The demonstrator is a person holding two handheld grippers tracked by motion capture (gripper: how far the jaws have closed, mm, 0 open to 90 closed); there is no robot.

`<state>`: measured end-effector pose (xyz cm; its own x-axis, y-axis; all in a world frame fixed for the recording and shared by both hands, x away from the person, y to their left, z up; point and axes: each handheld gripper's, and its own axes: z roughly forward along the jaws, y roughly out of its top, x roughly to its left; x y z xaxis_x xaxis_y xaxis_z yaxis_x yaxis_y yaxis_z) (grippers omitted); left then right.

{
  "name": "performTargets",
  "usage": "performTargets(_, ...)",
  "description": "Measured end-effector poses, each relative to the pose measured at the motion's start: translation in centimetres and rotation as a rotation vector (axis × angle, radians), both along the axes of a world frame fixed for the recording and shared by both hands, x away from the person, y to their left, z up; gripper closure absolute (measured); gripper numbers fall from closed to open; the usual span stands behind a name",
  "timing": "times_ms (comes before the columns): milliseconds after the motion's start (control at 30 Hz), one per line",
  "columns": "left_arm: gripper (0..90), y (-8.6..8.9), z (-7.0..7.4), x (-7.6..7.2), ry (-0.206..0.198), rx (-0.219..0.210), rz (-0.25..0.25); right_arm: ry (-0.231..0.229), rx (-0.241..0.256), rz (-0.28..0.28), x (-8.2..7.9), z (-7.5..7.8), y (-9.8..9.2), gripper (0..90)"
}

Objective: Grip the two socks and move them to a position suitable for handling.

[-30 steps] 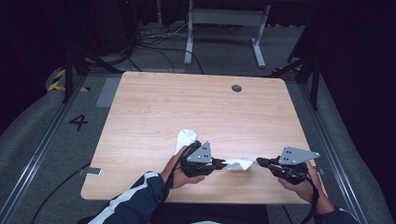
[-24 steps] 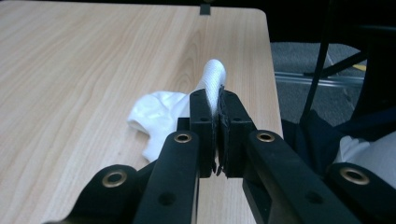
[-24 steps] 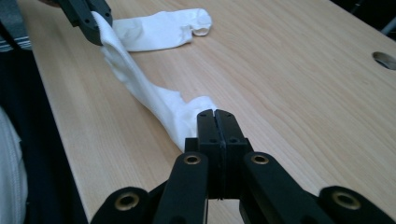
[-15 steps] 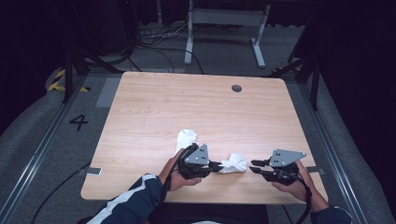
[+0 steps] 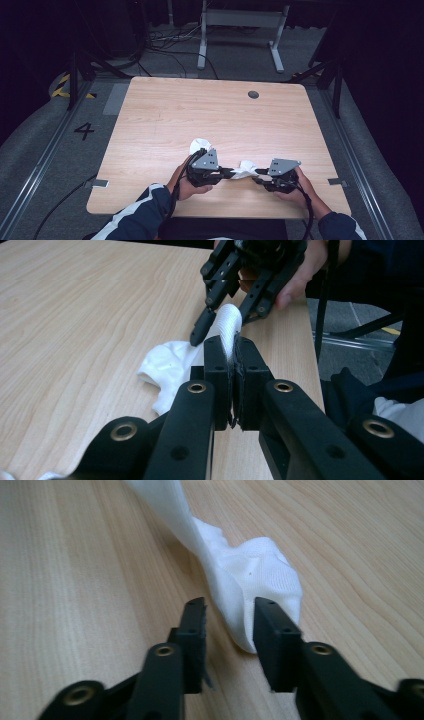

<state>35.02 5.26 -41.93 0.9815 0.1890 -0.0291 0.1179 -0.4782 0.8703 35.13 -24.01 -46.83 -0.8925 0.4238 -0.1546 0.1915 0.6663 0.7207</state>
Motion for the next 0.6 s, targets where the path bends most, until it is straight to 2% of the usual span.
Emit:
performTargets(67,86.5,0.1,0.1,0.0,-0.002,-0.005,0.002,-0.007,-0.008,0.007,0.1,0.0,0.0,86.9)
performTargets(100,86.4,0.2,0.2,0.0,-0.005,-0.005,0.005,-0.005,0.008,0.018,0.1,0.2,-0.3,88.6)
performTargets(200,86.1,0.5,0.4,0.1,-0.003,-0.02,0.022,0.002,0.031,0.015,-0.3,1.3,-1.0,89.2)
performTargets(267,84.4,0.4,0.4,-0.1,-0.01,0.003,0.023,0.012,0.053,0.01,-1.1,3.0,-1.8,89.2)
performTargets(333,83.6,0.3,0.4,-0.2,-0.013,0.012,0.022,0.02,0.055,0.014,-1.4,3.5,-2.0,89.2)
performTargets(433,79.1,0.1,0.2,-0.7,-0.045,0.07,0.012,0.002,0.047,0.004,-2.8,5.7,-2.6,89.2)
performTargets(500,77.8,-0.2,-0.2,-1.0,-0.069,0.114,0.006,-0.016,0.038,-0.012,-3.4,6.6,-2.8,89.3)
performTargets(600,71.5,-0.7,-0.8,-1.4,-0.066,0.17,-0.001,-0.012,0.014,-0.025,-3.8,7.6,-2.6,89.2)
